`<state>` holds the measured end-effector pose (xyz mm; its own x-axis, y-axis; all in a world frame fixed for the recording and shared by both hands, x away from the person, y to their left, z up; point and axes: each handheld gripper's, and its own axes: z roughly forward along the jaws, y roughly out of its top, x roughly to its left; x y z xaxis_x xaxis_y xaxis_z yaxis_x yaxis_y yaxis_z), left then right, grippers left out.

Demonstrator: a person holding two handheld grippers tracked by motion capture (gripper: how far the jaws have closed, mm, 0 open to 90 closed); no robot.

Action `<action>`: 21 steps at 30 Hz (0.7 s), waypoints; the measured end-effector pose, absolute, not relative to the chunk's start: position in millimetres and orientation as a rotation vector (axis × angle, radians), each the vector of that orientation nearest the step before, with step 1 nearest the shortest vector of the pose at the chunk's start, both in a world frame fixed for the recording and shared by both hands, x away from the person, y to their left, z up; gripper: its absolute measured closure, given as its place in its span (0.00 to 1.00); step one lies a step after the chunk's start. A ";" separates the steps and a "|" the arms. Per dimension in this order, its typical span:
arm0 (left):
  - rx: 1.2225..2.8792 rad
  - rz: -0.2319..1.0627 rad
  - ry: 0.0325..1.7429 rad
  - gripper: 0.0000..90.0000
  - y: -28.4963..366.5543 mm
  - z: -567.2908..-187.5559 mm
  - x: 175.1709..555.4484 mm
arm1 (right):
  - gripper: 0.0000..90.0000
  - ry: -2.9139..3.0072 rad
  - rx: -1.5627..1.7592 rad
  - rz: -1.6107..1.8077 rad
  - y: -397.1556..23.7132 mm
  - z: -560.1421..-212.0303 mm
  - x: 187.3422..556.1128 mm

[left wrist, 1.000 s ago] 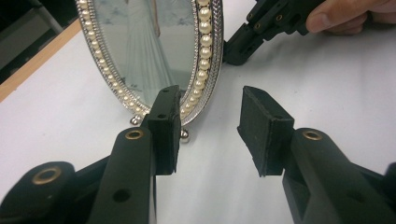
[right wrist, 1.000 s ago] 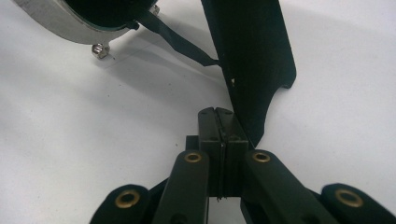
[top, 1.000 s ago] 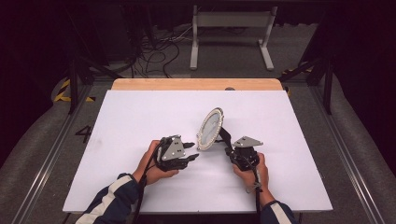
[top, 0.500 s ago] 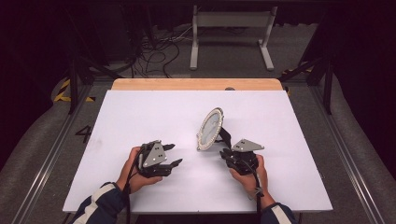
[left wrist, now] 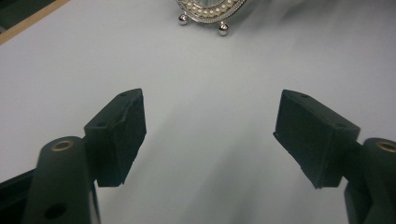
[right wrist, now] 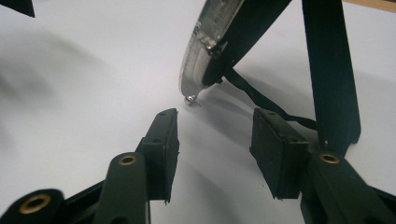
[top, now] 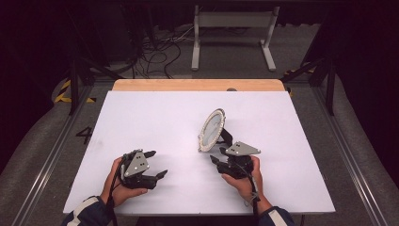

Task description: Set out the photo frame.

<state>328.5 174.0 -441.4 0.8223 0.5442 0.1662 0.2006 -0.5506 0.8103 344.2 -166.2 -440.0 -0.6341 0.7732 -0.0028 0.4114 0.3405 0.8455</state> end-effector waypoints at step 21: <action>2.142 0.556 0.644 0.25 199.7 -445.5 312.4 | 0.44 2.176 1.060 1.284 -143.0 -439.5 365.4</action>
